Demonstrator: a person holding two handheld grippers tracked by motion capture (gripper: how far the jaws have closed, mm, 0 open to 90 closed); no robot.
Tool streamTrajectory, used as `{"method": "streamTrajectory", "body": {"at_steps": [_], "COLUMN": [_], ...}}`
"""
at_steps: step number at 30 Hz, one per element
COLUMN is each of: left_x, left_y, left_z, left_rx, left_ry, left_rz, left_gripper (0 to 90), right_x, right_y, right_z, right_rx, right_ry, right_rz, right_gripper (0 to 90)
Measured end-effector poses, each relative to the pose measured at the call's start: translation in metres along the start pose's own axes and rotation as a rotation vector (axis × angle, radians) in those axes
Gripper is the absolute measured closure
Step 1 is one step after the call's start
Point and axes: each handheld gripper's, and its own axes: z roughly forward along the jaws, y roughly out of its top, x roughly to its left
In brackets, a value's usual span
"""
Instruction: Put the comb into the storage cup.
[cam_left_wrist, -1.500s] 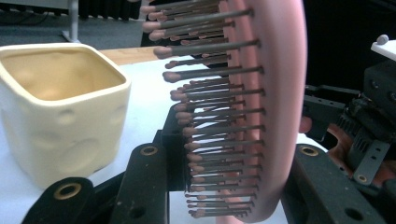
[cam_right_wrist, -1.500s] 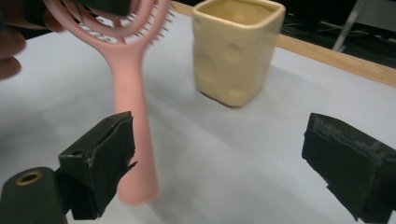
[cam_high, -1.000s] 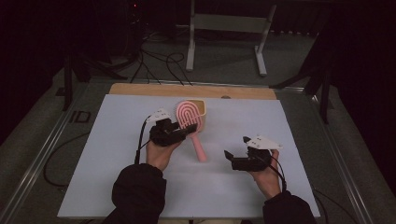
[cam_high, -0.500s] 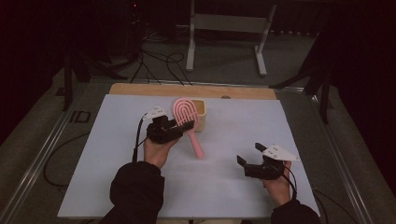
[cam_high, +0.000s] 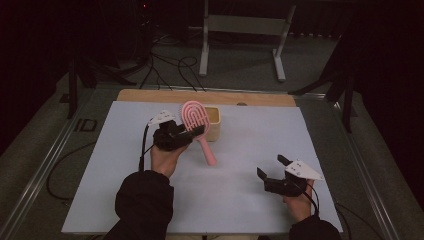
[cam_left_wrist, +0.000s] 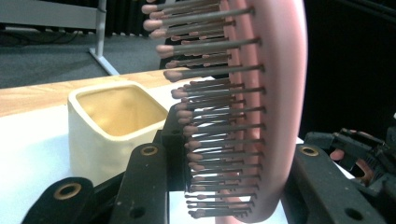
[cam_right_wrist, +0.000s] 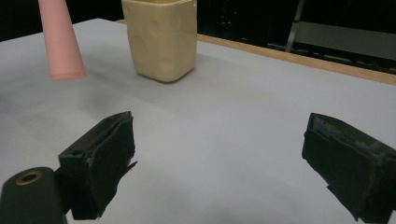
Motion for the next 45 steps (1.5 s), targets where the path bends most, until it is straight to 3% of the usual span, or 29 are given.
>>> {"method": "streamTrajectory", "body": {"at_steps": [15,45], "left_x": [0.004,0.01], "left_y": [0.011,0.035], "left_z": [-0.009,-0.01], "left_rx": [-0.036,-0.038], "left_ry": [0.009,0.039], "left_rz": [-0.004,0.023], "left_gripper": [64.4,64.4], "right_x": [0.001,0.0], "right_y": [-0.003,-0.003], "right_z": [-0.003,-0.004], "right_rx": [-0.012,-0.014], "right_ry": [-0.016,-0.019], "right_rz": [-0.009,-0.003], "right_gripper": [9.1,9.2]}}
